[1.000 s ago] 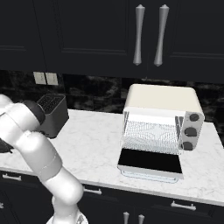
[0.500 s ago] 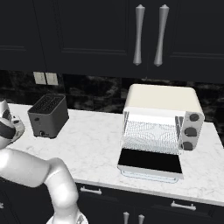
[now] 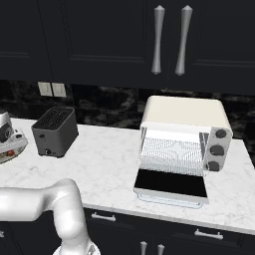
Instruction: Pick up the kebab skewer and baguette bread, and place them inside the toaster oven. Close the toaster oven door and start by setting the timer.
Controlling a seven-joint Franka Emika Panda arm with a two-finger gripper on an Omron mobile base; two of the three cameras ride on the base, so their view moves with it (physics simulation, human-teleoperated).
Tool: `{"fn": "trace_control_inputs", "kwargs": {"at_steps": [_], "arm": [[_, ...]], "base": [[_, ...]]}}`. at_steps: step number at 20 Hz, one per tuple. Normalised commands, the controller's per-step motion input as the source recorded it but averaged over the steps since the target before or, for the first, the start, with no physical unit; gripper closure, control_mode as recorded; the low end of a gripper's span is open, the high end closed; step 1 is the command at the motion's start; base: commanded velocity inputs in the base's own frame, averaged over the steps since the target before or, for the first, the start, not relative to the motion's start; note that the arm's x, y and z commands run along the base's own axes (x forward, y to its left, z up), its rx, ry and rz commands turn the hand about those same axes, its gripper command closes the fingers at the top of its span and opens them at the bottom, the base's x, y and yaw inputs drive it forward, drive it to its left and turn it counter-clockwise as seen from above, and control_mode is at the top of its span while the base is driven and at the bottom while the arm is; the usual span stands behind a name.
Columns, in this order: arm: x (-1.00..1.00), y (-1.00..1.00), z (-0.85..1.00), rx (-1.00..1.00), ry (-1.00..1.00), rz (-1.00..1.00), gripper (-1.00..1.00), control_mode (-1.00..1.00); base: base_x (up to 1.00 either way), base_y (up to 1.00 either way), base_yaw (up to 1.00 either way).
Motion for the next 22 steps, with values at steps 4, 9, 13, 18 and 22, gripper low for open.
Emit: {"fn": "trace_control_inputs", "kwargs": {"at_steps": [4,9,13,18,22], "arm": [[0.00,0.54,-0.31,-0.03,0.00,0.00,-1.00,-1.00],[-0.25,0.09,-0.32,-0.03,0.00,0.00,1.00,-1.00],[-0.78,-0.38,-0.30,-0.05,0.00,0.00,1.00,-1.00],[-0.85,-0.49,-0.28,-0.05,0.00,0.00,1.00,-1.00],[-0.78,-0.83,-0.12,-0.02,0.00,0.00,1.00,-1.00]], "base": [[0.00,0.00,0.00],[0.00,0.00,0.00],[0.00,0.00,0.00],[0.00,0.00,0.00],[0.00,0.00,0.00]]}}
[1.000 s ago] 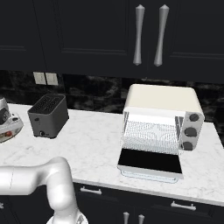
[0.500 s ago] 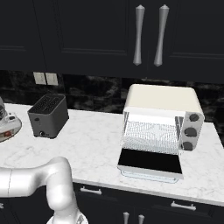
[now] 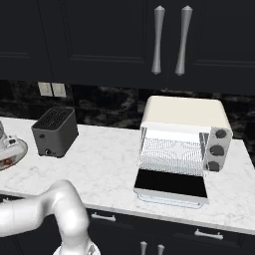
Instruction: Pick up the kebab skewer and baguette bread, and place them inside the toaster oven. Close the toaster oven door and start by setting the timer.
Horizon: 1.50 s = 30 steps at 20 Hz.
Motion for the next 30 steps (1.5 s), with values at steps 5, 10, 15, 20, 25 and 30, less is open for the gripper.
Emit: {"fn": "trace_control_inputs", "kwargs": {"at_steps": [5,10,15,20,25,30], "arm": [[-0.40,-0.99,-0.03,-0.01,0.00,0.00,1.00,-1.00],[-0.28,-0.56,0.59,0.01,0.00,0.00,1.00,-1.00],[-0.60,-0.64,0.99,0.07,-0.02,0.00,1.00,-1.00],[-0.99,-0.99,0.25,0.01,-0.08,0.00,1.00,-1.00],[-0.51,-1.00,0.46,0.06,-0.10,-0.02,1.00,-1.00],[-0.01,-1.00,0.98,0.13,-0.02,-0.09,1.00,-1.00]], "base": [[0.00,0.00,0.00],[0.00,0.00,0.00],[0.00,0.00,0.00],[0.00,0.00,0.00],[0.00,0.00,0.00],[0.00,0.00,0.00]]}}
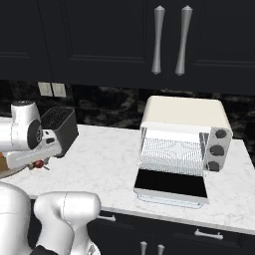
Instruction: Pick up the kebab skewer and baguette bread, and place them inside the toaster oven. Close the toaster oven door and start by setting the timer.
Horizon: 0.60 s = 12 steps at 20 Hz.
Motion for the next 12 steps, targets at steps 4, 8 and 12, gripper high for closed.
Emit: {"fn": "trace_control_inputs", "kwargs": {"at_steps": [4,8,12], "arm": [[-0.02,-1.00,0.63,0.10,0.00,-0.14,1.00,-1.00],[0.06,-1.00,0.44,0.05,0.00,-0.30,1.00,-1.00],[-0.02,-1.00,0.32,0.05,0.00,-0.37,1.00,-1.00]], "base": [[0.00,0.00,0.00],[0.00,0.00,0.00],[0.00,0.00,0.00]]}}
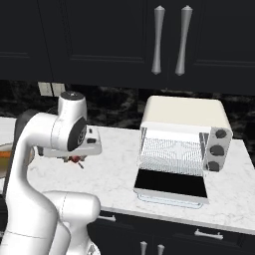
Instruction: Pick up the kebab skewer and baguette bread, and place them inside the toaster oven. Close the toaster oven door and start by setting the timer.
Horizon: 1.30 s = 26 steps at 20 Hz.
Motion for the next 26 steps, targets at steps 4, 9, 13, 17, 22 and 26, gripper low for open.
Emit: {"fn": "trace_control_inputs", "kwargs": {"at_steps": [4,9,13,17,22,26], "arm": [[-0.11,-1.00,0.25,0.00,0.01,-0.37,1.00,-1.00],[-0.02,-1.00,0.12,0.00,0.00,-0.24,1.00,-1.00],[-0.15,-0.91,0.04,0.00,-0.14,0.02,1.00,-1.00],[0.00,-0.50,0.00,-0.03,-0.17,0.07,1.00,-1.00],[0.36,-0.21,0.00,-0.02,-0.05,0.01,1.00,-1.00],[0.16,0.00,-0.03,-0.01,0.00,0.00,1.00,-1.00]], "base": [[0.00,0.00,0.00],[0.00,0.00,0.00],[0.00,0.00,0.00],[0.00,0.00,0.00],[0.00,0.00,0.00],[0.00,0.00,0.00]]}}
